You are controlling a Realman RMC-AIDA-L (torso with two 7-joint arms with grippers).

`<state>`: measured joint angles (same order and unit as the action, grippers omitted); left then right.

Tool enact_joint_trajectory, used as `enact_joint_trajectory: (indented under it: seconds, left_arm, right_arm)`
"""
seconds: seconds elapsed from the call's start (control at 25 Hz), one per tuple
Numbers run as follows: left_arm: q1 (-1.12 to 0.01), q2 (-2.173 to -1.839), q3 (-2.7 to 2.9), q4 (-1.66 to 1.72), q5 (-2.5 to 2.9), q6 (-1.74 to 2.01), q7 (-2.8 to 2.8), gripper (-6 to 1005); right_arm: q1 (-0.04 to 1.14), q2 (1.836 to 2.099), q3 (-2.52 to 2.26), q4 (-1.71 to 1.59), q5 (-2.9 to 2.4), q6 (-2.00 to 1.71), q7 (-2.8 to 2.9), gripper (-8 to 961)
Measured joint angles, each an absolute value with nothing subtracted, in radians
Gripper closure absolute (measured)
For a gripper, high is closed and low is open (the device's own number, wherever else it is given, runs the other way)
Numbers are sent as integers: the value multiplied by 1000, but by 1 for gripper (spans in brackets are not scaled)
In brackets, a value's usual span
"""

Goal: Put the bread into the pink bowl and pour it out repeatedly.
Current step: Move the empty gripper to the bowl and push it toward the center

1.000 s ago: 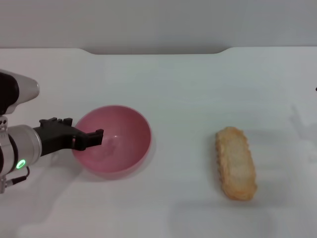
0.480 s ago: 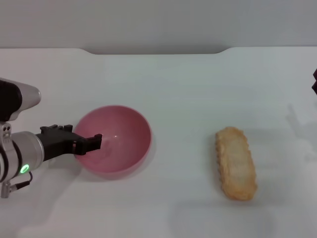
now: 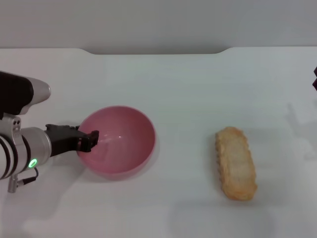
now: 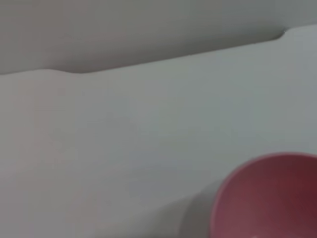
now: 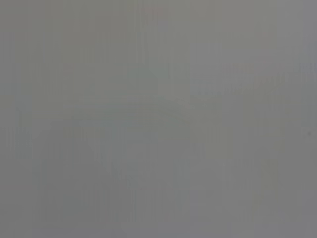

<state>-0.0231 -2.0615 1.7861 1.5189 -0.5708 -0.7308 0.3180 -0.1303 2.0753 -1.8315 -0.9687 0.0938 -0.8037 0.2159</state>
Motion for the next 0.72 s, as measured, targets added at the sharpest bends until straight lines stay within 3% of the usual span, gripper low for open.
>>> enact_joint_trajectory:
  seconds: [0.28, 0.48, 0.72]
  left_arm:
    - [-58, -2055, 1789, 1515, -523, -767, 295, 662]
    - [-36, -2062, 1840, 1547, -483, -714, 343, 929]
    - [-62, -2059, 1779, 1539, -478, -730, 159, 938]
  right_arm:
    - [-132, 2075, -1838, -981, 92, -797, 209, 213]
    - [-127, 2074, -1842, -983, 92, -797, 209, 212]
    - [-129, 2074, -1842, -983, 92, -797, 208, 212]
